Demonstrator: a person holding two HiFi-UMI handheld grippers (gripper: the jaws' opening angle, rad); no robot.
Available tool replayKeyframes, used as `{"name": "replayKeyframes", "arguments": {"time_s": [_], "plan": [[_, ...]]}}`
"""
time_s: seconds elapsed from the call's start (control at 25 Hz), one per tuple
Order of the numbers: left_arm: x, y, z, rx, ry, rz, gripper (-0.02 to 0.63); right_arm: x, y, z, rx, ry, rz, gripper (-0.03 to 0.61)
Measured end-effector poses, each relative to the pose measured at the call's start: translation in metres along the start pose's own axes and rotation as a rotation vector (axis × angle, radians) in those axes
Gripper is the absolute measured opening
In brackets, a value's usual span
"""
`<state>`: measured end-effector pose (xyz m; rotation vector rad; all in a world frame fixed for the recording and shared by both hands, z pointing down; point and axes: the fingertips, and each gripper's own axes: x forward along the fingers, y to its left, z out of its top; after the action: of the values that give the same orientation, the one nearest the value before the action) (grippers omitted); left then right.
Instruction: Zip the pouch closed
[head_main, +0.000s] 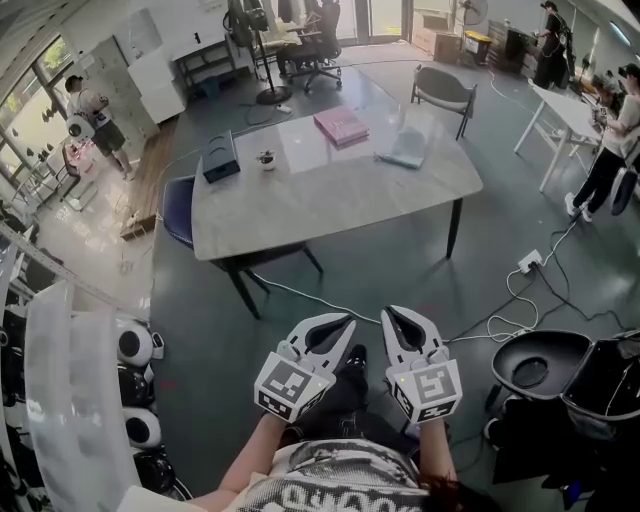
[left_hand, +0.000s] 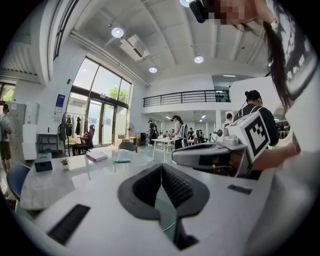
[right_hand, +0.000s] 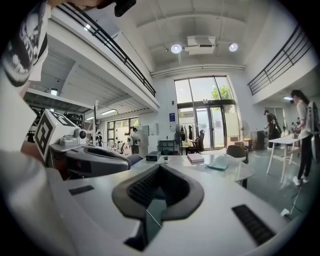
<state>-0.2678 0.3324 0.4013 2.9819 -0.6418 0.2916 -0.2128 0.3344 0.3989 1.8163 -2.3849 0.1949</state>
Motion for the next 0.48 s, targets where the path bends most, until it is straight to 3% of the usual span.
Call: {"name": "replayKeyframes", "arguments": {"time_s": [0.48], "plan": [[0.142,0.032,0.011,-0.009,0.007,-0.099,0.014,0.051,-0.121,-0.008,0.01,0.051,-0.063,0.0]]}}
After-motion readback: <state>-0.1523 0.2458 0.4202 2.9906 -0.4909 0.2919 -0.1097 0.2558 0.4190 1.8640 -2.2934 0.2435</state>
